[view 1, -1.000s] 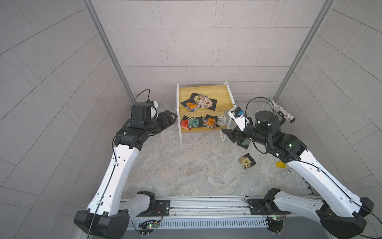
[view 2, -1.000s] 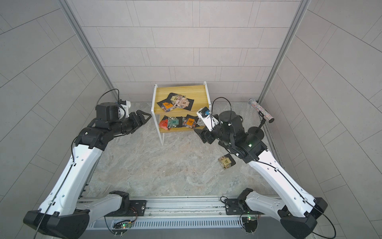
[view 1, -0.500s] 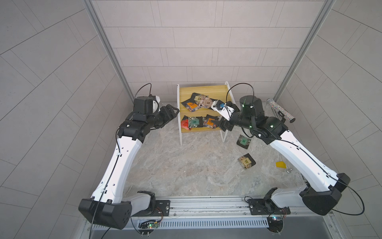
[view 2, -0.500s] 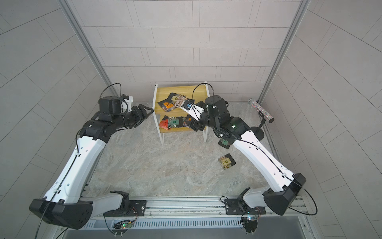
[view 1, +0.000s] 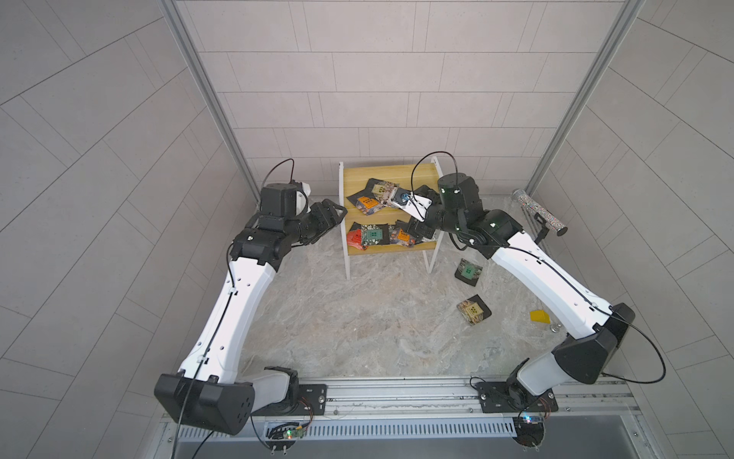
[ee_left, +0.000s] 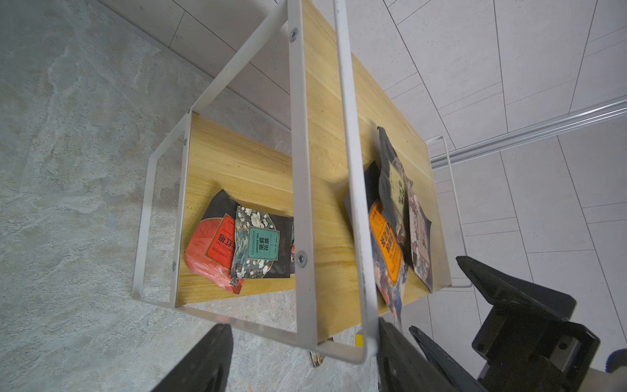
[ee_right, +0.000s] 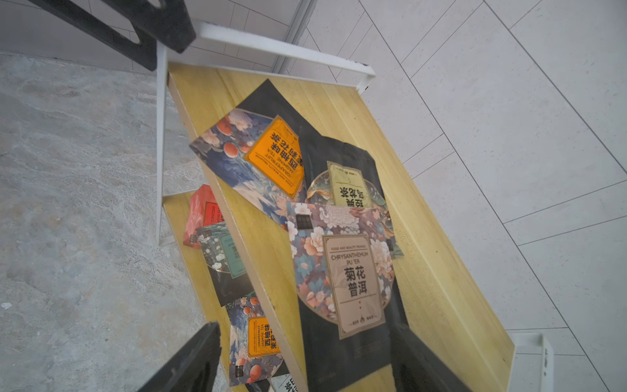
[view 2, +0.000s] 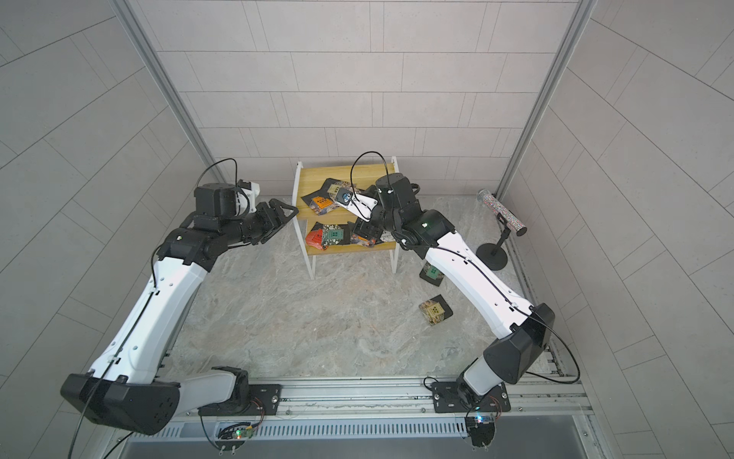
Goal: Remove the tea bags from the shelf
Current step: Pick up the tea bag from the shelf.
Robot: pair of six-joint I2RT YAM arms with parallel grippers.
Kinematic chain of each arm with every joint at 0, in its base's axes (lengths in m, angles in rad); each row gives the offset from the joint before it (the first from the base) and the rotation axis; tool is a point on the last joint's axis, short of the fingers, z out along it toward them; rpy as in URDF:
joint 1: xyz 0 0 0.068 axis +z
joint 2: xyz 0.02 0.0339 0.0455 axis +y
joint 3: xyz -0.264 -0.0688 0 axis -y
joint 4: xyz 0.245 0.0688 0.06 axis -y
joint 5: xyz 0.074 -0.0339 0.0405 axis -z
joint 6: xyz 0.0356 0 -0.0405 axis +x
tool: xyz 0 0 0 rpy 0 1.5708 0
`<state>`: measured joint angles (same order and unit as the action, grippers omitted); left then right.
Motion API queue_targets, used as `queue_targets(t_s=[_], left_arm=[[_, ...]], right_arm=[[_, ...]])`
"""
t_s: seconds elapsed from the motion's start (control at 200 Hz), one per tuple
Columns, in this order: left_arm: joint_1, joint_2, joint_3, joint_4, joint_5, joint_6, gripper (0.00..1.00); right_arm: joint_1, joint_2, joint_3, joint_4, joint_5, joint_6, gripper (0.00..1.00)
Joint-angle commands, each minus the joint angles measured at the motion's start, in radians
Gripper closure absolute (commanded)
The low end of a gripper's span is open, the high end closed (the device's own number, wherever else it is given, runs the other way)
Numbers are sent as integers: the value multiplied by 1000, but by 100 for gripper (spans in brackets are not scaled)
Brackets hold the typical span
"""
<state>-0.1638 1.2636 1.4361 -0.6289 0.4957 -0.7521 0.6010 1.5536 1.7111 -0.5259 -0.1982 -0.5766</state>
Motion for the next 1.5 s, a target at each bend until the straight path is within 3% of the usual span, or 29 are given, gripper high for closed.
queue_targets(t_s=[0.0,0.33,1.026,1.496], left_arm=[[7,10,19,9,-6,5,27],[7,19,9,18,-5,4,28],[10,25,0,21,5,4,29],[10,8,-13,14,-5,10,29]], right_arm=[[0,18,32,13,27,-19,19],[1,74,46,23,73,-31,23],[-3,4,-45,40,173,-27,66],[0,-65,-73,38,159,1,78]])
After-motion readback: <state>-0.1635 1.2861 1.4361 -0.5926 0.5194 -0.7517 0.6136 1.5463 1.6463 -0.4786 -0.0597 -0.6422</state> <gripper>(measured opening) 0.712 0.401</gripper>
